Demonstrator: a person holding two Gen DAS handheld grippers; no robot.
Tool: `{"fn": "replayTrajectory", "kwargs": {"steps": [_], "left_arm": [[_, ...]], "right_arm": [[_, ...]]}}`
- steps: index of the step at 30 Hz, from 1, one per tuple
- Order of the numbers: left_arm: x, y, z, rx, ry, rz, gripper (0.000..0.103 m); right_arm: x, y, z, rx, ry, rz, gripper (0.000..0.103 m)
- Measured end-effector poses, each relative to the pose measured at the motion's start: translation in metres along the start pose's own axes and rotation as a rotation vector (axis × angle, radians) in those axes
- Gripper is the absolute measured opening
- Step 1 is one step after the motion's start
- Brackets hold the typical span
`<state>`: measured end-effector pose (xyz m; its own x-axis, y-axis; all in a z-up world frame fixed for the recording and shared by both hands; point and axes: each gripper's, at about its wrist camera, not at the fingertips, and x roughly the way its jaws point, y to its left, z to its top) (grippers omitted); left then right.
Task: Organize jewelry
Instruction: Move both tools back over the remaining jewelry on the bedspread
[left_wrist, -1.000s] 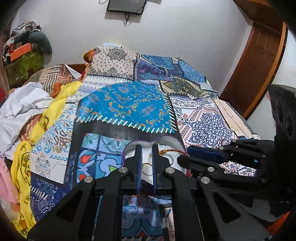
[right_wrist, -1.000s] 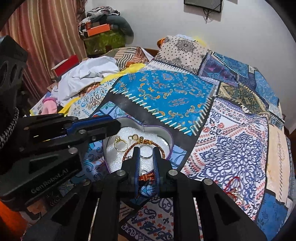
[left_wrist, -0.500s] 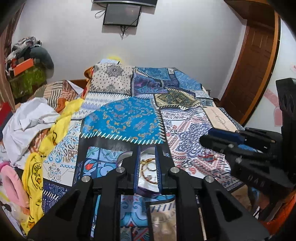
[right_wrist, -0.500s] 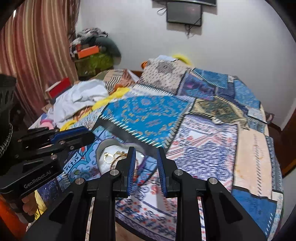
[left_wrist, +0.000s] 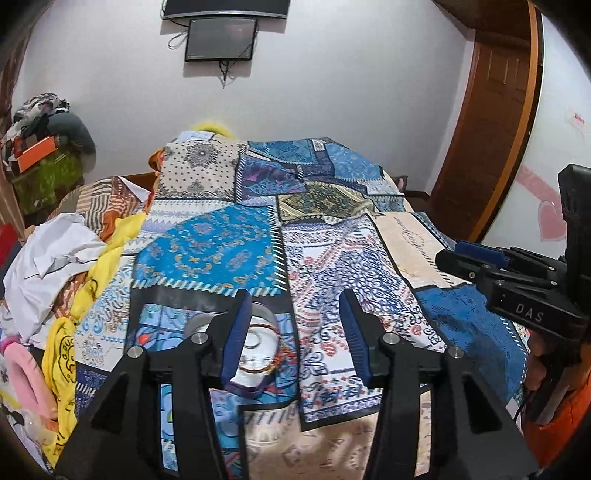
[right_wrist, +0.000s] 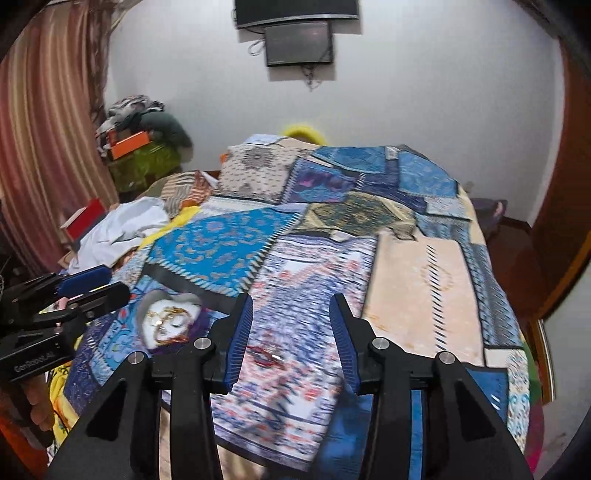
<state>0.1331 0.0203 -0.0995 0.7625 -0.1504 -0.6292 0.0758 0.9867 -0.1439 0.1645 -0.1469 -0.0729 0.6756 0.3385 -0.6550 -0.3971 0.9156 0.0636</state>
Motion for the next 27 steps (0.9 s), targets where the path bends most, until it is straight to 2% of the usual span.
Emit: {"fn": "replayTrajectory", "kwargs": {"steps": [8,18,21,23,27], "left_arm": [[0.040,-0.026,-0.009,0.043,0.097,-0.027,0.050],[0.083,-0.039,-0.025,0.070,0.180,-0.020,0.049],[0.093,-0.041,-0.024,0.072,0.192,-0.031,0.041],[0.099,-0.041,-0.024,0.064,0.201,-0.043,0.039],[0.109,-0.041,-0.024,0.037,0.217,-0.079,0.024]], "right_arm": [[0.003,-0.034,-0.015,0.054,0.037,-0.025,0.039],[0.022,-0.052,-0.030,0.079,0.091,0.002,0.039],[0.028,-0.055,-0.032,0.084,0.101,0.010,0.039],[0.031,-0.057,-0.034,0.088,0.108,0.014,0.039],[0.036,-0.061,-0.036,0.097,0.119,0.018,0.039]]}}
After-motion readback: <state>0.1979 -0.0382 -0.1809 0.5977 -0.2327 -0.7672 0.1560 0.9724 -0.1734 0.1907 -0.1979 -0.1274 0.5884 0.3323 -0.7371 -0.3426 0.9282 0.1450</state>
